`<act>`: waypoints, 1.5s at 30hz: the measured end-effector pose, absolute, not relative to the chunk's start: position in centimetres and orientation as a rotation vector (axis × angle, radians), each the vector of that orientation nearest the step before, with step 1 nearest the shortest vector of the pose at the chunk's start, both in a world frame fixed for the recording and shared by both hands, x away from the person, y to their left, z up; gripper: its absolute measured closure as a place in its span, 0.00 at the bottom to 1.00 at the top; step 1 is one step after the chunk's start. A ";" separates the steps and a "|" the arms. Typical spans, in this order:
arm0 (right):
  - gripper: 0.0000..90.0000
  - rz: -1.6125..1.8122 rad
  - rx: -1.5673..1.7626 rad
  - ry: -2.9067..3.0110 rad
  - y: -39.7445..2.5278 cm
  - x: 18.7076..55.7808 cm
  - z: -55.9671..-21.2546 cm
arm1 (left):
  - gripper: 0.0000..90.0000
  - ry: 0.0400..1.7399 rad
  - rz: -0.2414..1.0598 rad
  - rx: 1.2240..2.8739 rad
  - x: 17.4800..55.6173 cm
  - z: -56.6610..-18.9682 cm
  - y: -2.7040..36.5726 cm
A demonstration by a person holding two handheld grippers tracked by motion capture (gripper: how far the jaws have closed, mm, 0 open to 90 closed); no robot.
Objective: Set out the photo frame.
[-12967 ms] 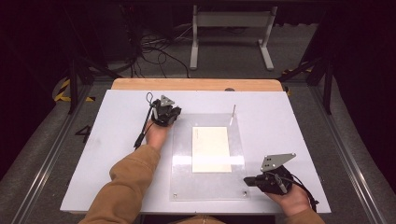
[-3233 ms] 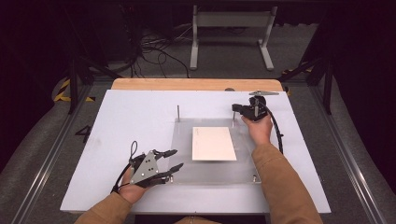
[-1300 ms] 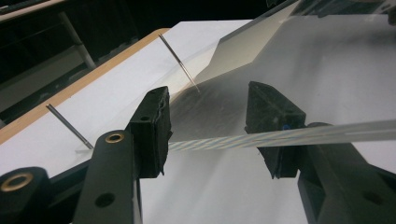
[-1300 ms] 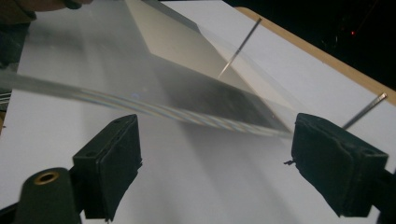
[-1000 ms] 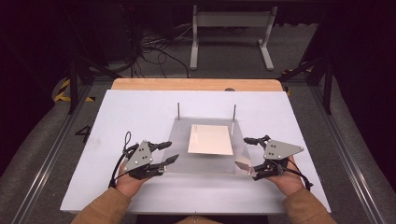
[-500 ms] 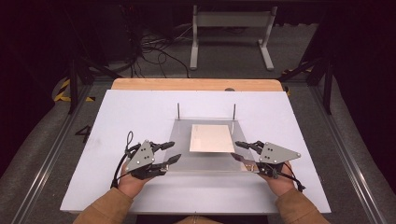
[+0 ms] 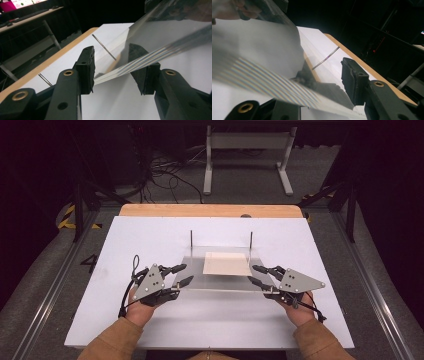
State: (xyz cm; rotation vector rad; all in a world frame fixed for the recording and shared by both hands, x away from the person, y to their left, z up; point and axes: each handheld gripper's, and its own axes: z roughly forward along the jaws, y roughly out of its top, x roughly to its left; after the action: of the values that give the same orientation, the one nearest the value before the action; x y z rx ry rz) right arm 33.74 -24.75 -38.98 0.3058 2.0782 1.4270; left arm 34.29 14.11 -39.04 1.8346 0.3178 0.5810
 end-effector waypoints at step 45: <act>0.70 1.516 0.263 1.956 -24.6 32.9 -32.5 | 0.66 0.354 0.666 1.666 32.9 -32.5 14.0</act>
State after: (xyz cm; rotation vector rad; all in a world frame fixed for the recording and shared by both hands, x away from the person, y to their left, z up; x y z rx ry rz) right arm 32.91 -24.63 -32.49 0.2630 1.9559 1.5161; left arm 32.87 14.01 -32.52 1.6662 0.3543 0.6664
